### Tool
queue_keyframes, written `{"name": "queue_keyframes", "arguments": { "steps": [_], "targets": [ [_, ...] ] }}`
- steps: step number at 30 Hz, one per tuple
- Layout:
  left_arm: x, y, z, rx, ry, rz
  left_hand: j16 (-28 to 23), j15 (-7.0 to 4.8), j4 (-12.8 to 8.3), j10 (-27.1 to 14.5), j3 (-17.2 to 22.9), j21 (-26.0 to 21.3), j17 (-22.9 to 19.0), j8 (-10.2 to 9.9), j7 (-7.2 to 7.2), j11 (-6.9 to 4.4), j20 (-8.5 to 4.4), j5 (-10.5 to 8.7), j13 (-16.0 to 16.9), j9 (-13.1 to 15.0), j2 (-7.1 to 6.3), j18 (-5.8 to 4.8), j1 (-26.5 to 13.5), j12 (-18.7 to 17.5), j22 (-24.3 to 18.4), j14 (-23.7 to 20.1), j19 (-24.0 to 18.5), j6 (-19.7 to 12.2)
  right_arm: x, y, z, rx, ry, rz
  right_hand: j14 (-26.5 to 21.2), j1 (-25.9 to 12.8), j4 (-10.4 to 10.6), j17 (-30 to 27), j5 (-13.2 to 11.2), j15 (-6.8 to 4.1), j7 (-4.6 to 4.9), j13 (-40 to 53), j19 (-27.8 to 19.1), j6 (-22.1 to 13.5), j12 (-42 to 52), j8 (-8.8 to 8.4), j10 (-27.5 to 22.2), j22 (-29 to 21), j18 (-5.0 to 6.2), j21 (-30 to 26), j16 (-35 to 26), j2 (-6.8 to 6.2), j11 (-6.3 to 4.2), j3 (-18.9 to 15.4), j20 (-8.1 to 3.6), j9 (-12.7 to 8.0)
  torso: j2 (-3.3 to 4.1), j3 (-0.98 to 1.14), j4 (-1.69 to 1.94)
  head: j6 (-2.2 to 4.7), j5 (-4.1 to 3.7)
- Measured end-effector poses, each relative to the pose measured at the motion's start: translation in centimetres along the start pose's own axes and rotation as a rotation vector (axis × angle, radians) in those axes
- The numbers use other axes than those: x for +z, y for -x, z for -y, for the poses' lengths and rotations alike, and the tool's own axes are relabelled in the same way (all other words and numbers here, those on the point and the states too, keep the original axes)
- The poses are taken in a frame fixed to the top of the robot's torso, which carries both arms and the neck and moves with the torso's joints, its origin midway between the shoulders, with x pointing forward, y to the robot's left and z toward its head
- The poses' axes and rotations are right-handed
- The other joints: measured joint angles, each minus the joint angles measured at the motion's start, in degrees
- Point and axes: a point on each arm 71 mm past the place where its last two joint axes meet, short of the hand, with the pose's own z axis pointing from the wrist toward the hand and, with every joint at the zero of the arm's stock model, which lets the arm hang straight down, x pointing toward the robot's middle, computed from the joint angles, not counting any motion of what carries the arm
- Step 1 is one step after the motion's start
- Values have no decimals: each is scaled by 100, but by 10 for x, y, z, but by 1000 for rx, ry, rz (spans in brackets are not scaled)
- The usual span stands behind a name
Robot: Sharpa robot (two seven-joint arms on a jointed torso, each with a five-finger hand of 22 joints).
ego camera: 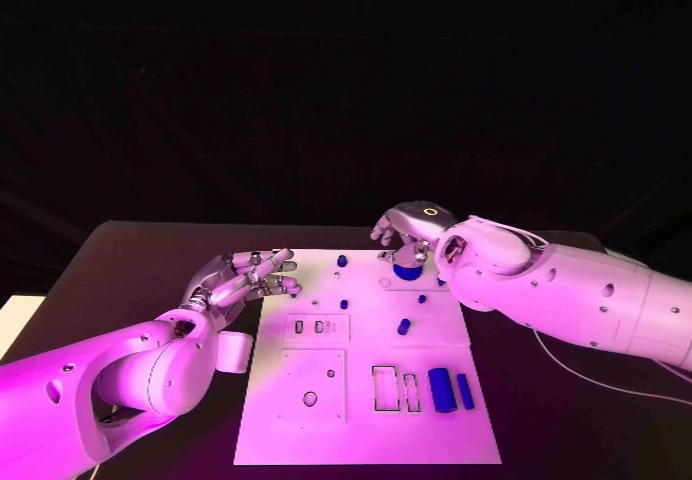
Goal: Assemble the parts on the task board
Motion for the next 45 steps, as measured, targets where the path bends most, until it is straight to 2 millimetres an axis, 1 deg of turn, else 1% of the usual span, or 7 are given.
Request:
{"name": "queue_keyframes", "arguments": {
  "steps": [3,4,6,7,12,19,45],
  "targets": [
    [0,1,0,1,1,2,0,0,0,0,0,0,0,0,0,0,0,0,0,0,0,0,0,0,0,0,0,0,-10,8,19,35,-59,-8,-16,-143,137,642,216,-107,-40,186,359,13,316,0,593,713,-13,475,581,-132,-78,-140,-74,1,-14,8,-30,9,-9],
    [0,2,0,1,1,3,0,0,0,0,0,0,0,0,0,0,0,0,0,0,0,0,0,0,0,0,0,0,-14,9,26,51,-85,-16,-10,-186,174,829,284,-155,-92,283,474,-17,448,0,840,949,-96,631,752,-175,-172,-229,-109,1,-20,12,-38,11,-13],
    [1,2,0,1,1,3,0,0,0,0,0,0,0,0,0,0,0,0,0,0,0,0,0,0,0,0,0,0,-18,10,35,72,-119,-33,-10,-160,299,1221,433,-237,-196,711,678,-54,866,0,1105,1454,-145,983,1130,-230,-344,-562,-222,-2,-27,19,-52,19,-14],
    [1,2,0,1,1,3,0,0,0,0,0,0,0,0,0,0,0,0,0,0,0,0,0,0,0,0,0,0,-19,9,39,83,-134,-43,-10,-141,376,1406,440,-237,-219,958,754,-72,1096,0,1133,1679,-232,1128,1297,-249,-353,-724,-230,-6,-31,26,-60,23,-14],
    [1,2,0,0,2,1,0,0,0,0,0,0,-1,0,0,0,0,0,0,0,0,0,0,0,1,0,0,0,-22,5,52,122,-196,-101,-11,79,738,2058,481,-236,-191,2854,911,-182,2785,0,935,2373,-317,1584,1869,-156,-340,-1341,-188,-10,-35,41,-77,32,-6],
    [2,2,-1,-1,3,-1,0,0,0,0,0,0,6,0,0,0,0,0,0,0,0,0,0,0,-5,0,0,0,-16,-5,55,147,-233,-165,-12,318,1011,2264,512,-235,-165,3975,911,-209,3649,23,700,2560,-317,1710,2062,-70,-330,-1614,-188,-4,-36,34,-70,27,-22],
    [3,3,-1,-2,6,-2,0,0,-15,0,16,0,15,0,0,0,0,0,0,0,0,0,0,0,-4,0,0,0,-12,-24,53,156,-251,-255,-13,526,1118,2489,601,-234,-190,4996,932,-62,4461,134,796,2771,-316,1846,2220,83,-349,-1632,-167,40,-35,23,-63,-34,-20]
  ]
}}
